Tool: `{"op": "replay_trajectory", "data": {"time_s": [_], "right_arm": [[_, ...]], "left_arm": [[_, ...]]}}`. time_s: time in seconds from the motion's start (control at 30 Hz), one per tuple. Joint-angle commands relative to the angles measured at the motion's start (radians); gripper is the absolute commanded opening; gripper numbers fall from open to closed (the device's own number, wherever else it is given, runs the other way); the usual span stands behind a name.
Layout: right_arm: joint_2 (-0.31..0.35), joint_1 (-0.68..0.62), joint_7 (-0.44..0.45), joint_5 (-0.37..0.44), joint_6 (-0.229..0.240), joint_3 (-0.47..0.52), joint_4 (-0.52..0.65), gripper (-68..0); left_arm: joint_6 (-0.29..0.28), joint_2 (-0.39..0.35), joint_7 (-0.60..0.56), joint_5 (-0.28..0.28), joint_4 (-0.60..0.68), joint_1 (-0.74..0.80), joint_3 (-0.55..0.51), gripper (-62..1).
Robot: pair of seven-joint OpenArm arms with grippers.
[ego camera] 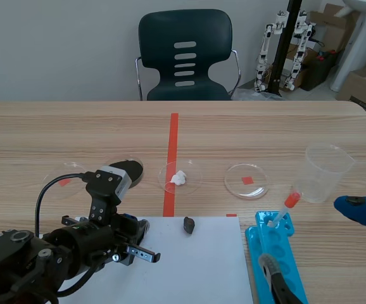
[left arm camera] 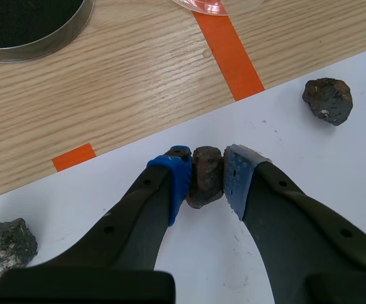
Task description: Put the middle mineral back
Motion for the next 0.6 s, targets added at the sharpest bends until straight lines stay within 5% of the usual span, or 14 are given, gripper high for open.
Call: {"op": "replay_trajectory", "data": {"time_s": [0.0,0.13,0.3,0.4,0.57], "right_arm": [[0.005,0.0,0.015,0.008,-0.003,0.006,0.011,-5.2],[0.005,0.0,0.015,0.008,-0.003,0.006,0.011,-5.2],[0.005,0.0,0.015,0.008,-0.003,0.006,0.011,-5.2],[0.005,0.0,0.015,0.008,-0.003,0.006,0.011,-5.2],[0.005,0.0,0.015,0.008,-0.003,0.006,0.011,-5.2]], "left_arm": [[0.01,0.01,-0.012,-0.005,0.013,-0.008,-0.005,-52.3],[0.013,0.01,0.003,-0.006,0.013,-0.008,-0.005,-46.4],[0.013,0.009,0.002,-0.005,0.013,-0.008,-0.005,-19.7],[0.011,0.007,0.002,-0.005,0.013,-0.008,-0.005,-8.9],[-0.022,0.004,0.002,-0.002,0.018,-0.007,-0.005,-0.1]]}}
